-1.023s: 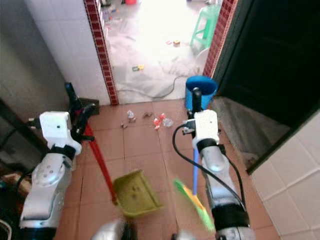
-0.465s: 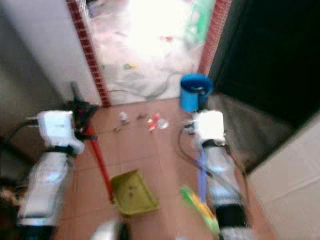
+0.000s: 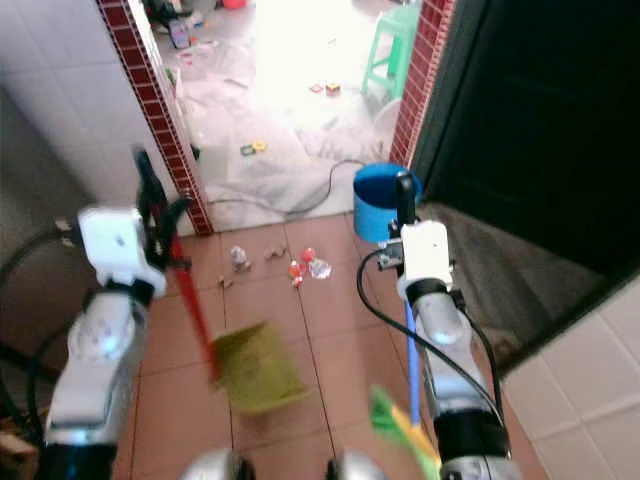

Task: Sweep floor

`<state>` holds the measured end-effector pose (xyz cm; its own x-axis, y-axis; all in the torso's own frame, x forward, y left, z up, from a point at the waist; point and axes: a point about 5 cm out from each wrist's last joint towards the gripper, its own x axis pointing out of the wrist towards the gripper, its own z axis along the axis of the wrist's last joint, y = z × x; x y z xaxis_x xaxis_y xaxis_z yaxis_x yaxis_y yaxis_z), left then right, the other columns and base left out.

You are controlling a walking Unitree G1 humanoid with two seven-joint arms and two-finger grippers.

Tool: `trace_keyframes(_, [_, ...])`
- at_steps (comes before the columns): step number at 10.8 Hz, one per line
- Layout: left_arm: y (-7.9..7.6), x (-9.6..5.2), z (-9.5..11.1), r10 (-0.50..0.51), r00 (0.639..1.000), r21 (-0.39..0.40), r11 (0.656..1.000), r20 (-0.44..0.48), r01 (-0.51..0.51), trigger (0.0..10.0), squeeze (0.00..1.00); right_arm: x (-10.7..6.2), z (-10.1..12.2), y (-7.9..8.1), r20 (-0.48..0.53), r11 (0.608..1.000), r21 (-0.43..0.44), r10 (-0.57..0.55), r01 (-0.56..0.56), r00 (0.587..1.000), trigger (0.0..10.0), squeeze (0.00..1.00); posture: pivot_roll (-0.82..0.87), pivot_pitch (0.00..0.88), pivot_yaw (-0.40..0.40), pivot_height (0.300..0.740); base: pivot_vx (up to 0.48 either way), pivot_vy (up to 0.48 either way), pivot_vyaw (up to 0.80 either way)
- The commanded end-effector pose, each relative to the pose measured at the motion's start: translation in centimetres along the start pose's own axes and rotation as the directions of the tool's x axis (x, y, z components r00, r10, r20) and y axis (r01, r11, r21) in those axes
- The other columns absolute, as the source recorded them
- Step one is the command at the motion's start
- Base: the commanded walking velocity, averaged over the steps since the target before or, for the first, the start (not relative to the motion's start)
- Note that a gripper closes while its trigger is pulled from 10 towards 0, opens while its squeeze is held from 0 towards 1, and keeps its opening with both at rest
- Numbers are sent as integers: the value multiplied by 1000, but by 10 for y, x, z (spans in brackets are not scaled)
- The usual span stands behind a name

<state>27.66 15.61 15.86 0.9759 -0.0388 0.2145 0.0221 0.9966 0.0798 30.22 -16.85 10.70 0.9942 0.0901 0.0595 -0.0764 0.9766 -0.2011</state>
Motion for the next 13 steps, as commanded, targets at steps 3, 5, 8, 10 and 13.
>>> trace_keyframes(3, [22,-1,5,60,997,151,986,45,-66,10000,0,5,12,7,52,1000,12,17,-18,998,10000,0,-33,55,11,740,0,0,0])
trace_keyframes(5, [32,3,-1,90,996,225,970,17,-92,10000,0,5,12,7,52,1000,19,11,-12,999,10000,0,-36,53,14,740,0,0,0])
trace_keyframes(8, [27,-1,-10,74,997,216,974,-23,-67,10000,0,6,16,8,73,1000,-7,23,-23,997,10000,0,-36,56,14,740,0,0,519])
trace_keyframes(10, [23,-2,-21,62,996,209,977,-64,-48,10000,0,6,15,9,69,1000,-1,25,-25,997,10000,0,-34,54,11,740,0,0,769])
trace_keyframes(13, [23,3,-24,77,995,219,974,-70,-60,10000,0,13,19,8,82,1000,17,20,-22,996,10000,0,-39,53,12,740,0,0,427])
